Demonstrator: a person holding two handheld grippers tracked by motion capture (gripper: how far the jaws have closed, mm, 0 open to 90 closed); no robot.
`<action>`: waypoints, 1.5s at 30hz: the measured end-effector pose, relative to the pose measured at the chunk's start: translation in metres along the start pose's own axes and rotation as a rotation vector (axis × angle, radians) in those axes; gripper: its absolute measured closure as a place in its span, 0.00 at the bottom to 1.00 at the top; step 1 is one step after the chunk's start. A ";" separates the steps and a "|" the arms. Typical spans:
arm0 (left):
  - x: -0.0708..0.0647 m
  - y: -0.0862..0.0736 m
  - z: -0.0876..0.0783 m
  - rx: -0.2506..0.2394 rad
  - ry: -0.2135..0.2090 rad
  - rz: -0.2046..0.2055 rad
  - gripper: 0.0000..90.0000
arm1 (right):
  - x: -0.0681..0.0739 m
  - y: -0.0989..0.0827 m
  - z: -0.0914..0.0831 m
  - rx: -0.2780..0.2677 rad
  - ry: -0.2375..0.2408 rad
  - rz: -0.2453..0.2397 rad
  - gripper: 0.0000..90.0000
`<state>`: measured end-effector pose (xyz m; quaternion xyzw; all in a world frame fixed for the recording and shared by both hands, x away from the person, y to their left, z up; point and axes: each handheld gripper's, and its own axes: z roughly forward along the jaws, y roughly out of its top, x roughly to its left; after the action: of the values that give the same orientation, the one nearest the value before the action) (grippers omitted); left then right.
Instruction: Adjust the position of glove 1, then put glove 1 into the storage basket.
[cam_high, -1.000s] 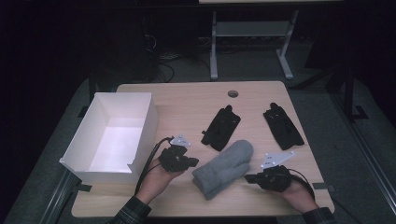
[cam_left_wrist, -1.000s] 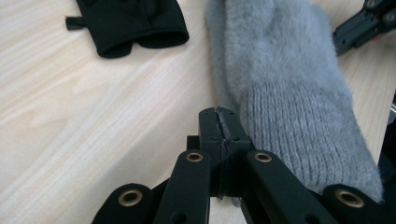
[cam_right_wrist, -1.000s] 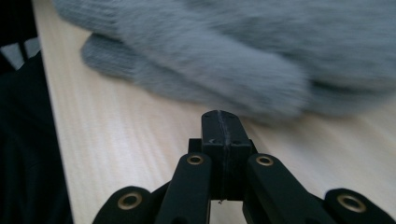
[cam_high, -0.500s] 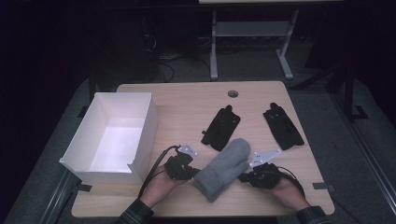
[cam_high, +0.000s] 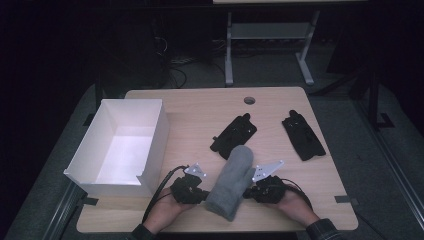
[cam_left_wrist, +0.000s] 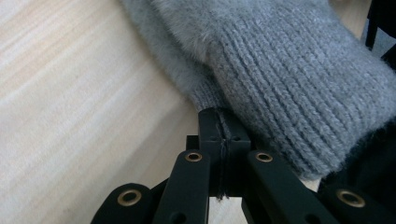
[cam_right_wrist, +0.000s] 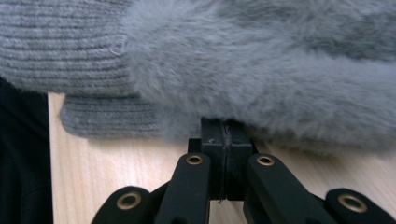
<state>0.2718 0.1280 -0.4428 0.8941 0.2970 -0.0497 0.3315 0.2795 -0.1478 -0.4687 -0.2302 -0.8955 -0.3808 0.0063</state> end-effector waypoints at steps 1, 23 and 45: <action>0.000 -0.001 -0.001 0.002 -0.002 0.002 0.98 | 0.001 0.001 0.001 0.000 0.004 -0.007 1.00; 0.027 0.022 -0.025 -0.155 0.059 -0.051 0.43 | -0.024 -0.007 -0.023 -0.063 -0.144 0.059 0.75; 0.020 0.077 0.030 -0.139 0.060 0.032 0.14 | -0.029 -0.006 -0.021 -0.041 -0.168 0.050 0.94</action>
<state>0.3343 0.0728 -0.4286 0.8748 0.2951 0.0033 0.3843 0.2992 -0.1778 -0.4635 -0.2836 -0.8788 -0.3783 -0.0640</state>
